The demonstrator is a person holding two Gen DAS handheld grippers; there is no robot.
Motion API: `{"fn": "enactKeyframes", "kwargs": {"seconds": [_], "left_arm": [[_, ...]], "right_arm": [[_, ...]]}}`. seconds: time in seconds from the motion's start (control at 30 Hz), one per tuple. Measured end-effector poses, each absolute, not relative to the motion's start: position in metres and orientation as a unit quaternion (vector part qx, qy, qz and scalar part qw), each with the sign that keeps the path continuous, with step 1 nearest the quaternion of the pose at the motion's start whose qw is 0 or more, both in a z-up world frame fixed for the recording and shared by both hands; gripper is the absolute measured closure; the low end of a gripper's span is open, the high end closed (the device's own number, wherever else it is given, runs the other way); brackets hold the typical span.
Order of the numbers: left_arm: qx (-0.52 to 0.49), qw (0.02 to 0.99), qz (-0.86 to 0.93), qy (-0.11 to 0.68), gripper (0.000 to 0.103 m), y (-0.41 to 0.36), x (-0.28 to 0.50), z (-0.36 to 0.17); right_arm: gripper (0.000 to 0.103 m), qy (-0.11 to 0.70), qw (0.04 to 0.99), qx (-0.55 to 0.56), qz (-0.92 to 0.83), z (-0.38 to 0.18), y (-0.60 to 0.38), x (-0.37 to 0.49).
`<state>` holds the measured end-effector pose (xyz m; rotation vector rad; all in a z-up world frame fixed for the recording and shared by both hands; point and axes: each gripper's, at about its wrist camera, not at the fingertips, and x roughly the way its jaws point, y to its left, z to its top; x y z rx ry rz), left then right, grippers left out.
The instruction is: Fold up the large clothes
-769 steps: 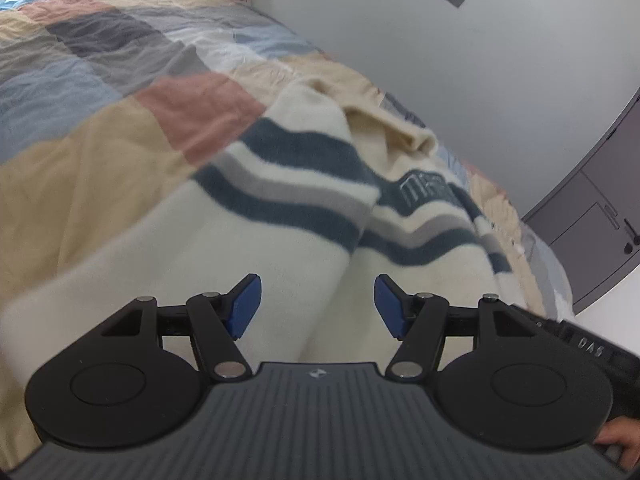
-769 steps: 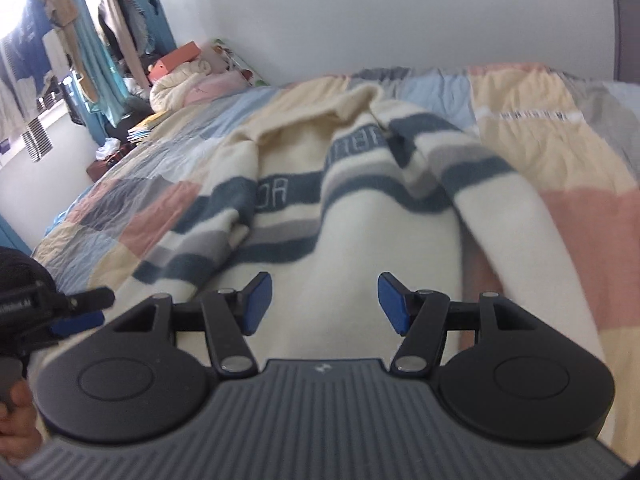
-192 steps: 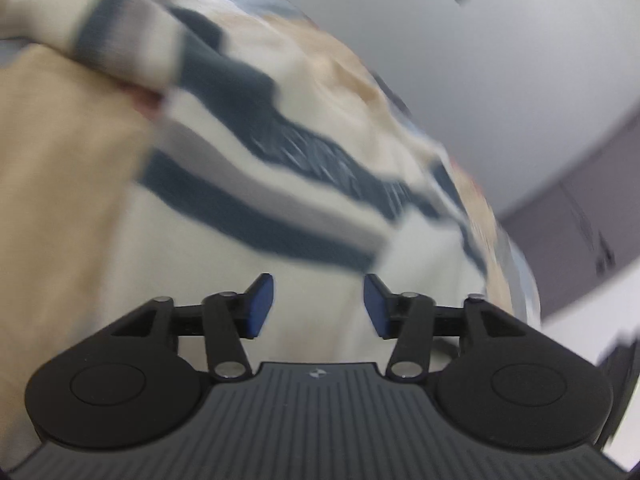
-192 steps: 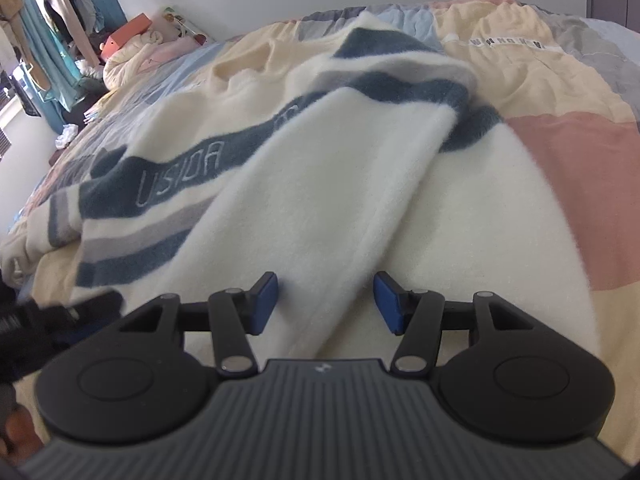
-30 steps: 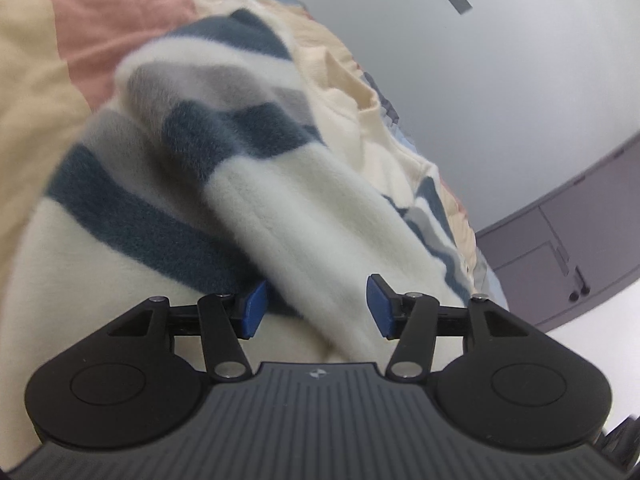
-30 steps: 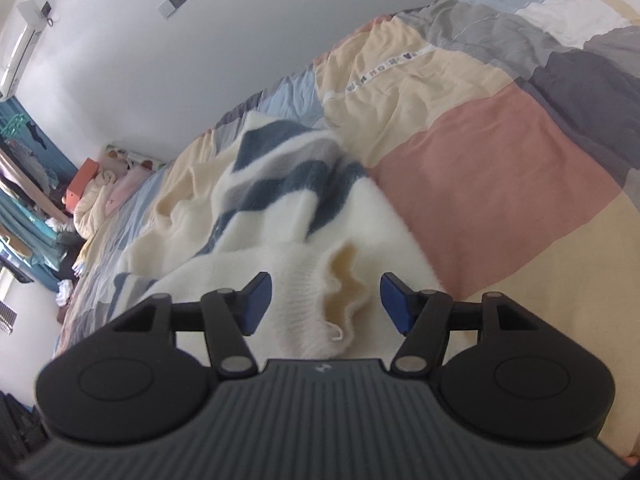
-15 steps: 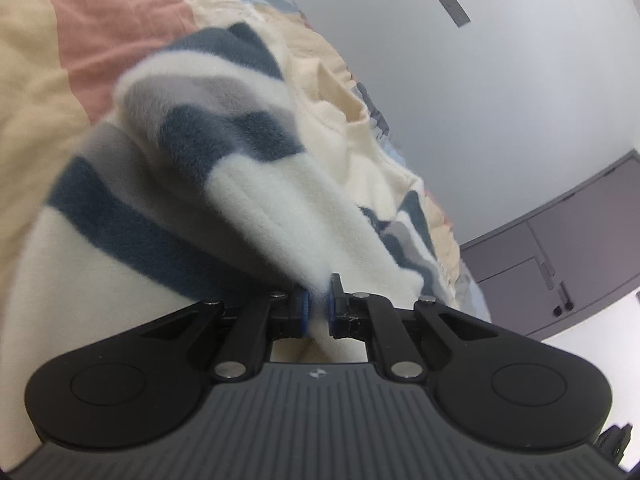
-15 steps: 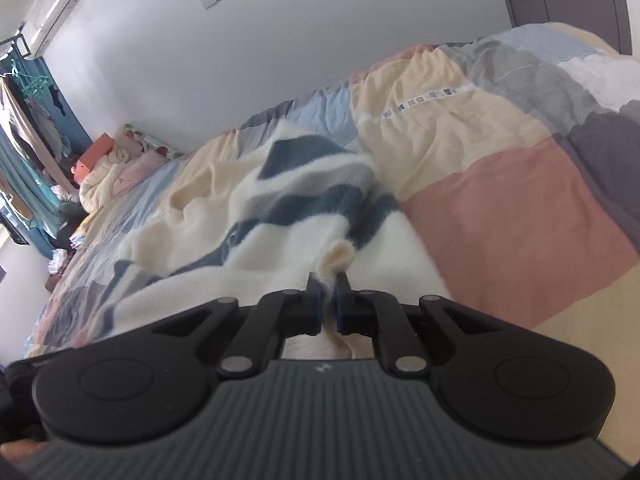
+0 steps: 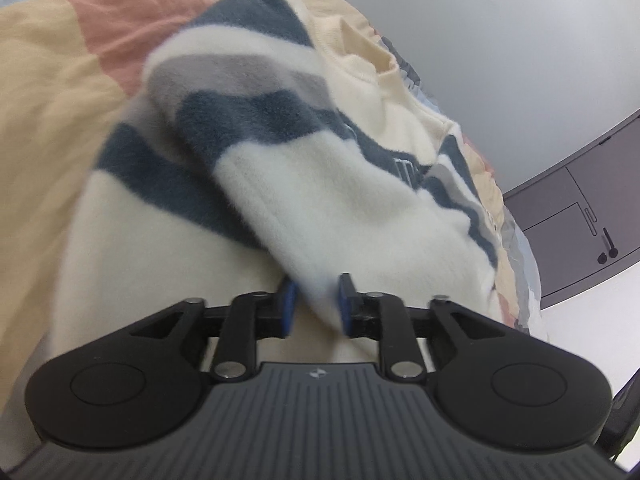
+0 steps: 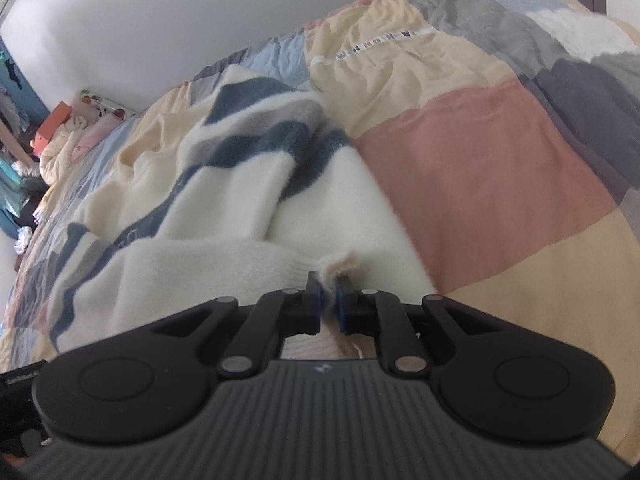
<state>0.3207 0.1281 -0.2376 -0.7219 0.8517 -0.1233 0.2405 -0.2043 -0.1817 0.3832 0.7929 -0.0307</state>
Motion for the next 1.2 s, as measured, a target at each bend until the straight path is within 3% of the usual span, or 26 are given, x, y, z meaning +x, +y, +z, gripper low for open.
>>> {"fn": "enactKeyframes", "kwargs": {"seconds": [0.07,0.13,0.2,0.27,0.5,0.73,1.03,1.2], "left_arm": [[-0.340,0.847,-0.055,0.404,0.064,0.131,0.305,-0.229],[-0.326,0.854,-0.042,0.405,0.063,0.133,0.290,-0.218],[-0.306,0.864,-0.026,0.399,0.058,0.135,0.272,-0.206],[-0.304,0.866,-0.015,0.397,0.053,0.139,0.255,-0.197],[-0.294,0.861,0.009,0.414,0.037,0.148,0.212,-0.179],[-0.318,0.833,0.054,0.449,0.035,0.157,0.187,-0.194],[-0.355,0.790,0.067,0.496,0.035,0.158,0.190,-0.226],[-0.347,0.782,0.066,0.513,0.037,0.151,0.197,-0.236]], "right_arm": [[0.089,0.380,0.911,0.163,-0.006,-0.173,-0.199,0.235],[0.080,0.384,0.911,0.147,0.007,-0.165,-0.198,0.230],[0.056,0.391,0.909,0.146,0.026,-0.156,-0.200,0.222],[0.046,0.398,0.905,0.142,0.044,-0.145,-0.204,0.212],[0.045,0.448,0.887,0.037,0.104,-0.114,-0.222,0.196],[0.045,0.520,0.841,0.029,0.144,-0.120,-0.263,0.206],[0.043,0.564,0.793,0.117,0.198,-0.161,-0.303,0.229],[0.043,0.571,0.778,0.097,0.243,-0.181,-0.285,0.235]]}}
